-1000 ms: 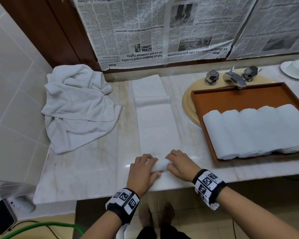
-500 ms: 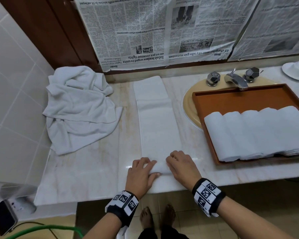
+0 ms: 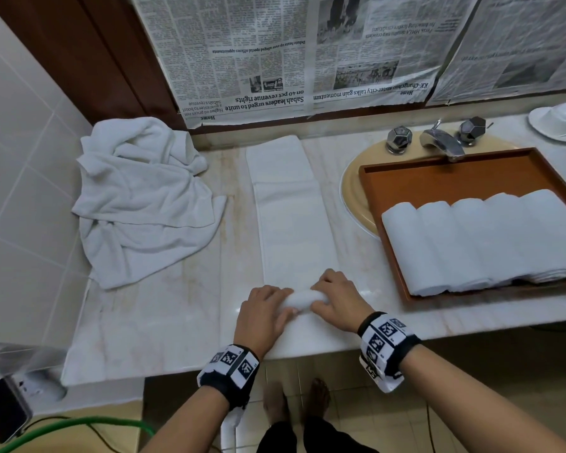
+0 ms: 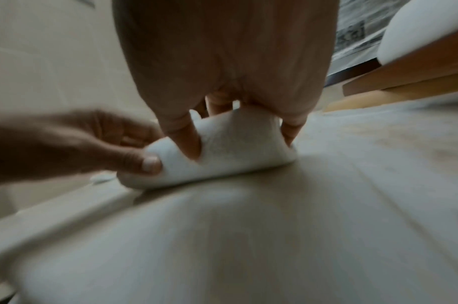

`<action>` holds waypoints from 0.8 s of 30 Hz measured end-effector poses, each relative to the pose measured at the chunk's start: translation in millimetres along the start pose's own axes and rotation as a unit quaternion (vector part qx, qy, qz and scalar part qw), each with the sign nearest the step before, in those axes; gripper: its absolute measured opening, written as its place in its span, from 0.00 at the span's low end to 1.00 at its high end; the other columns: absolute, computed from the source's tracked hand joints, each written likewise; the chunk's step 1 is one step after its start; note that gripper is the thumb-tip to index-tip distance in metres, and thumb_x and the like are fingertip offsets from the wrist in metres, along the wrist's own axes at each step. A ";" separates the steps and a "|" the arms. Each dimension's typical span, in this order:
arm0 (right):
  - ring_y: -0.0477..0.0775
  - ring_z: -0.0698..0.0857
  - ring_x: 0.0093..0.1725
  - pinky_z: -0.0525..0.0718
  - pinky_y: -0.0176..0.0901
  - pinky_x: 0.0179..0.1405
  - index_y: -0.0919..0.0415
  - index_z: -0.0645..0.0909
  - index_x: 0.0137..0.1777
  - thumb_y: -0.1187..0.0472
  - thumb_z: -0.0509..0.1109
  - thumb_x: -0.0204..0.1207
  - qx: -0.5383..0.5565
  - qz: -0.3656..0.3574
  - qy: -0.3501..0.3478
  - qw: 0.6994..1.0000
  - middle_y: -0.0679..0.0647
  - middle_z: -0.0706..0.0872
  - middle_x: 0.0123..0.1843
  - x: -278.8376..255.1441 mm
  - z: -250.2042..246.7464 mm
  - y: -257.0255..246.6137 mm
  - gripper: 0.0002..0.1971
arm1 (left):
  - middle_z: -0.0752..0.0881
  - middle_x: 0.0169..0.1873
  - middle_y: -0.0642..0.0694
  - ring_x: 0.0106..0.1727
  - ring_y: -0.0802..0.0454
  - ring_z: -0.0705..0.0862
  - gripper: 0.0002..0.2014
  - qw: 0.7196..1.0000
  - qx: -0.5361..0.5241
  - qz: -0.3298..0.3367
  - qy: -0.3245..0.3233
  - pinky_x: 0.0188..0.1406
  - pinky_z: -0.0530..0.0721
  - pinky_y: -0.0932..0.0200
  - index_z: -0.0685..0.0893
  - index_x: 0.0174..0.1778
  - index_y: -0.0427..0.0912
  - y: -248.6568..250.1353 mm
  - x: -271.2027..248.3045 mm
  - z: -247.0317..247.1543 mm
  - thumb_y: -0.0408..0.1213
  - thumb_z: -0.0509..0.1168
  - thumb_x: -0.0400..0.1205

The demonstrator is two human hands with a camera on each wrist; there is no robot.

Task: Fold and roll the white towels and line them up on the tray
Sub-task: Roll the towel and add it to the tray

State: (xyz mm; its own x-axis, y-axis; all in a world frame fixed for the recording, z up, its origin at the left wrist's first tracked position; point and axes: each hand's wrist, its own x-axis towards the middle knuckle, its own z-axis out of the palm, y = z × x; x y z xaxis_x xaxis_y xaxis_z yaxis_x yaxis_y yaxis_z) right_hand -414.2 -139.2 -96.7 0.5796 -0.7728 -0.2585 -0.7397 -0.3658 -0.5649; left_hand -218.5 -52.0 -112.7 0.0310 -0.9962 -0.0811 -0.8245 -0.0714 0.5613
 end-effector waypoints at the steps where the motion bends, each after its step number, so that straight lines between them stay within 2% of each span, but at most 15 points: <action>1: 0.55 0.74 0.62 0.72 0.49 0.64 0.57 0.82 0.66 0.43 0.60 0.72 0.003 0.007 -0.023 1.000 0.53 0.76 0.61 0.8 -3.0 0.0 0.28 | 0.82 0.61 0.54 0.63 0.53 0.75 0.19 0.999 -0.032 -0.020 -0.001 0.60 0.72 0.59 0.83 0.70 0.54 -1.5 2.3 -0.3 0.54 0.66 0.84; 3: 0.57 0.75 0.64 0.74 0.53 0.65 0.57 0.76 0.72 0.46 0.63 0.79 -0.025 0.000 -0.027 0.999 0.54 0.76 0.64 -0.8 -4.2 3.4 0.25 | 0.84 0.62 0.53 0.64 0.52 0.78 0.18 0.996 -0.075 -0.051 0.001 0.60 0.67 0.65 0.84 0.68 0.52 -1.6 8.5 -3.4 0.53 0.67 0.83; 5: 0.60 0.79 0.60 0.79 0.55 0.60 0.59 0.77 0.70 0.52 0.63 0.82 -0.121 -0.043 0.051 0.990 0.56 0.80 0.62 -5.8 0.0 2.5 0.20 | 0.86 0.61 0.50 0.63 0.50 0.81 0.17 0.994 -0.093 -0.063 -0.004 0.59 0.67 0.66 0.86 0.67 0.50 -0.4 15.3 -8.2 0.50 0.68 0.83; 7: 0.62 0.83 0.54 0.82 0.54 0.53 0.62 0.81 0.64 0.58 0.70 0.75 -0.197 -0.067 0.110 0.972 0.58 0.83 0.57 -11.6 8.7 -2.3 0.18 | 0.88 0.60 0.47 0.62 0.49 0.83 0.18 0.992 -0.102 -0.070 -0.019 0.57 0.69 0.65 0.87 0.66 0.48 1.5 20.4 -13.2 0.51 0.67 0.83; 8: 0.62 0.84 0.54 0.84 0.54 0.53 0.63 0.81 0.65 0.59 0.74 0.71 -0.205 -0.070 0.122 0.969 0.58 0.84 0.58 -13.2 12.9 -4.7 0.22 | 0.88 0.61 0.46 0.63 0.49 0.83 0.19 0.992 -0.102 -0.073 -0.026 0.59 0.70 0.64 0.86 0.67 0.48 1.8 22.3 -15.2 0.52 0.66 0.84; 11: 0.61 0.81 0.59 0.83 0.56 0.59 0.64 0.77 0.72 0.53 0.74 0.69 -0.208 -0.081 0.093 0.970 0.59 0.82 0.63 -15.4 20.2 -3.1 0.31 | 0.87 0.63 0.46 0.65 0.48 0.82 0.19 0.991 -0.095 -0.085 -0.041 0.64 0.72 0.60 0.83 0.71 0.48 0.2 25.6 -16.6 0.51 0.65 0.86; 13: 0.62 0.83 0.58 0.84 0.56 0.58 0.64 0.78 0.70 0.56 0.72 0.70 -0.201 -0.087 0.082 0.972 0.59 0.83 0.61 -12.4 18.2 1.1 0.28 | 0.83 0.67 0.48 0.67 0.47 0.80 0.21 0.993 -0.077 -0.075 -0.043 0.67 0.74 0.55 0.79 0.74 0.49 1.0 23.4 -16.2 0.51 0.63 0.86; 15: 0.62 0.82 0.57 0.83 0.55 0.57 0.63 0.79 0.69 0.56 0.65 0.72 -0.159 -0.076 0.061 0.982 0.58 0.82 0.61 -7.0 11.7 2.2 0.25 | 0.77 0.72 0.51 0.69 0.48 0.75 0.23 0.999 -0.011 -0.033 -0.025 0.65 0.76 0.48 0.74 0.77 0.53 2.9 17.6 -14.8 0.53 0.62 0.86; 17: 0.60 0.77 0.62 0.76 0.53 0.63 0.60 0.76 0.72 0.51 0.55 0.74 -0.131 -0.056 0.024 0.990 0.56 0.78 0.64 -1.0 3.8 -0.1 0.27 | 0.74 0.71 0.53 0.68 0.49 0.72 0.24 0.999 0.040 0.009 -0.009 0.59 0.78 0.47 0.75 0.75 0.55 2.6 9.0 -12.0 0.56 0.62 0.84; 19: 0.58 0.72 0.66 0.68 0.50 0.66 0.57 0.73 0.75 0.48 0.52 0.74 -0.104 -0.029 -0.013 0.994 0.54 0.75 0.67 2.7 -3.7 -4.0 0.30 | 0.77 0.68 0.53 0.67 0.49 0.73 0.28 0.999 0.043 0.006 -0.013 0.57 0.77 0.49 0.77 0.74 0.55 0.1 4.8 -9.3 0.63 0.56 0.81; 21: 0.57 0.71 0.69 0.66 0.48 0.67 0.56 0.72 0.76 0.49 0.55 0.77 -0.062 0.004 -0.047 0.997 0.54 0.74 0.67 4.8 -8.5 -6.7 0.27 | 0.79 0.66 0.54 0.66 0.50 0.74 0.32 0.999 0.021 -0.011 -0.027 0.59 0.77 0.50 0.78 0.73 0.55 -1.7 4.6 -9.4 0.67 0.48 0.79; 23: 0.58 0.72 0.69 0.68 0.49 0.67 0.56 0.71 0.77 0.54 0.62 0.80 -0.037 0.026 -0.063 0.997 0.55 0.75 0.69 3.8 -10.4 -6.0 0.25 | 0.80 0.65 0.53 0.66 0.49 0.75 0.29 0.998 0.004 -0.019 -0.053 0.63 0.77 0.49 0.78 0.74 0.54 -1.5 7.8 -11.4 0.64 0.52 0.83; 24: 0.59 0.74 0.67 0.70 0.51 0.66 0.57 0.71 0.76 0.55 0.63 0.79 -0.051 0.017 -0.036 0.998 0.55 0.76 0.68 1.1 -9.6 -6.3 0.24 | 0.80 0.65 0.52 0.66 0.48 0.75 0.25 0.998 0.005 -0.021 -0.064 0.64 0.77 0.49 0.78 0.74 0.54 -0.8 9.9 -13.2 0.60 0.55 0.85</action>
State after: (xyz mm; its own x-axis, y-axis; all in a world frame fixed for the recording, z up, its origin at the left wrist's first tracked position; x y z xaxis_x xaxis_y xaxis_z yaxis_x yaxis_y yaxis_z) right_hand -412.2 -142.7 -85.9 0.5740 -0.7478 -0.3338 -0.7883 -0.3941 -0.4726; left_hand -210.1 -62.4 -103.1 -0.0057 -0.9779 -0.2088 -0.8299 -0.1118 0.5466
